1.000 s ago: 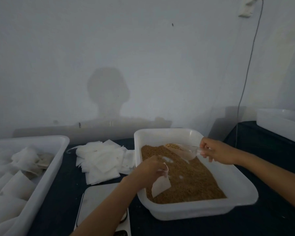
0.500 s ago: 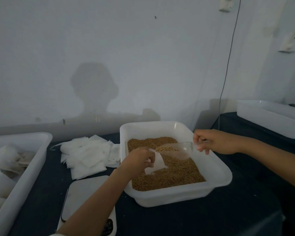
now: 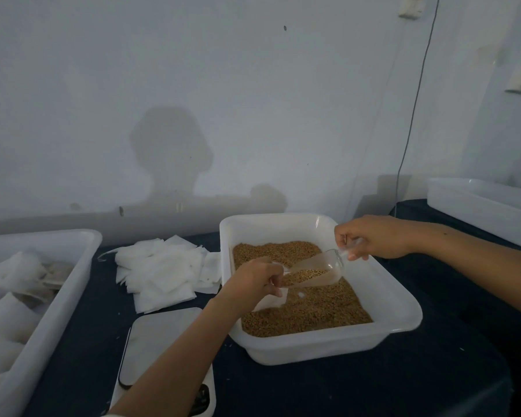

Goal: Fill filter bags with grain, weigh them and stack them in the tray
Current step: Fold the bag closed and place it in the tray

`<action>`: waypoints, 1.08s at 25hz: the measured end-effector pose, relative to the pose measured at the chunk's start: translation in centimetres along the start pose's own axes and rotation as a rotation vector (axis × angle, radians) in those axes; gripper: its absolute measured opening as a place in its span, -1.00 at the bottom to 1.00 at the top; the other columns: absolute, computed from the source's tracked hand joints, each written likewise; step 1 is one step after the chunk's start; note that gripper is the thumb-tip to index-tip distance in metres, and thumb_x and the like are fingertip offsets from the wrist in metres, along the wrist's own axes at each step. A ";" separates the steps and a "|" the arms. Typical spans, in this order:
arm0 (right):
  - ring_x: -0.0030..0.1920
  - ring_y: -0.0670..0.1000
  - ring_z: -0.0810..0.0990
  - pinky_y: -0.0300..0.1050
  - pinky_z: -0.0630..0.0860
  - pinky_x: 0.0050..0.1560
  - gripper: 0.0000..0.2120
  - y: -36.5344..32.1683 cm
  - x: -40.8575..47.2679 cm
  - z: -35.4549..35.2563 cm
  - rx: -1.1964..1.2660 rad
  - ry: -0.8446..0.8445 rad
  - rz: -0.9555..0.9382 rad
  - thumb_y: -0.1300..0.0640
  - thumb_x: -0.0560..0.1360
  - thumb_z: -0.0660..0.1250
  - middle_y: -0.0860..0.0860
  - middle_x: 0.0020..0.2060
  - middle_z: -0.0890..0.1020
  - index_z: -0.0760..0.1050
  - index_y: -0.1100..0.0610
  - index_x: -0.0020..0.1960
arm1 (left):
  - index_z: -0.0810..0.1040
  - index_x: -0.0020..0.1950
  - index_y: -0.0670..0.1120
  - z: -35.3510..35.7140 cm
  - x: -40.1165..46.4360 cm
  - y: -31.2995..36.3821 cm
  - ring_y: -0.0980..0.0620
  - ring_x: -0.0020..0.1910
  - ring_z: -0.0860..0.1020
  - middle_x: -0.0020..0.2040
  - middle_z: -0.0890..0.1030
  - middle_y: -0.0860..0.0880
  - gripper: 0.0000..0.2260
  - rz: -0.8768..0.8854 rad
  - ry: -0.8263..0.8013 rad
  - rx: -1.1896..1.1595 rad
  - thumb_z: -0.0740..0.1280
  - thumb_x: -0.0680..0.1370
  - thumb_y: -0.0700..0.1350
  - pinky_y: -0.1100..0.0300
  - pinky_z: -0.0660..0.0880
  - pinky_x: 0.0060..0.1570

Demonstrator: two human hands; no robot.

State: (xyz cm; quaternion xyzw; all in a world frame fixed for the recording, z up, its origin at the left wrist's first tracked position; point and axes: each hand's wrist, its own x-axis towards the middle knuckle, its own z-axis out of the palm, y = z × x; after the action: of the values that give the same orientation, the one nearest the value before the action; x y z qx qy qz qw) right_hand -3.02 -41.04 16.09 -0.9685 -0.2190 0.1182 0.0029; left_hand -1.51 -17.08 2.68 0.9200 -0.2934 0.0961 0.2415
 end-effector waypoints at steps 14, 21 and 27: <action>-0.20 -0.08 0.45 -0.21 0.26 -0.33 -0.85 -1.5 1.2 -0.6 -0.327 0.176 -0.014 0.01 0.52 0.34 -0.13 -0.19 0.46 0.45 -0.01 0.06 | 0.51 -0.21 -0.10 0.4 0.1 -0.5 0.14 -0.18 0.41 -0.17 0.43 0.12 -0.87 -0.020 0.018 -0.034 0.46 0.43 -0.17 0.41 0.31 -0.20; -0.13 -0.03 0.54 -0.20 0.24 -0.34 -0.85 -1.0 1.0 -0.1 -0.440 0.336 -0.062 -0.01 0.54 0.30 -0.07 -0.13 0.57 0.43 -0.03 0.09 | 0.44 -0.18 -0.06 0.8 0.2 -0.9 0.09 -0.16 0.42 -0.12 0.46 0.05 -0.86 -0.068 0.058 -0.021 0.38 0.50 -0.17 0.39 0.30 -0.19; -0.04 -0.09 0.51 -0.32 0.20 -0.33 -0.79 0.6 1.4 3.1 -0.314 0.142 0.091 -0.02 0.52 0.33 -0.08 0.00 0.56 0.45 -0.01 0.12 | 0.45 -0.08 -0.14 1.0 0.2 -1.0 0.05 -0.12 0.40 -0.08 0.46 -0.03 -0.94 -0.156 0.127 -0.008 0.26 0.56 -0.27 0.21 0.38 -0.09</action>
State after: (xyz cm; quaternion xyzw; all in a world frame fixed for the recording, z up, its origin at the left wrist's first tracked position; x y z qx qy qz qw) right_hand -2.26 -41.09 12.73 -0.9719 -0.1899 0.0139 -0.1384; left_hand -0.76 -16.97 1.52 0.9312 -0.2051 0.1339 0.2701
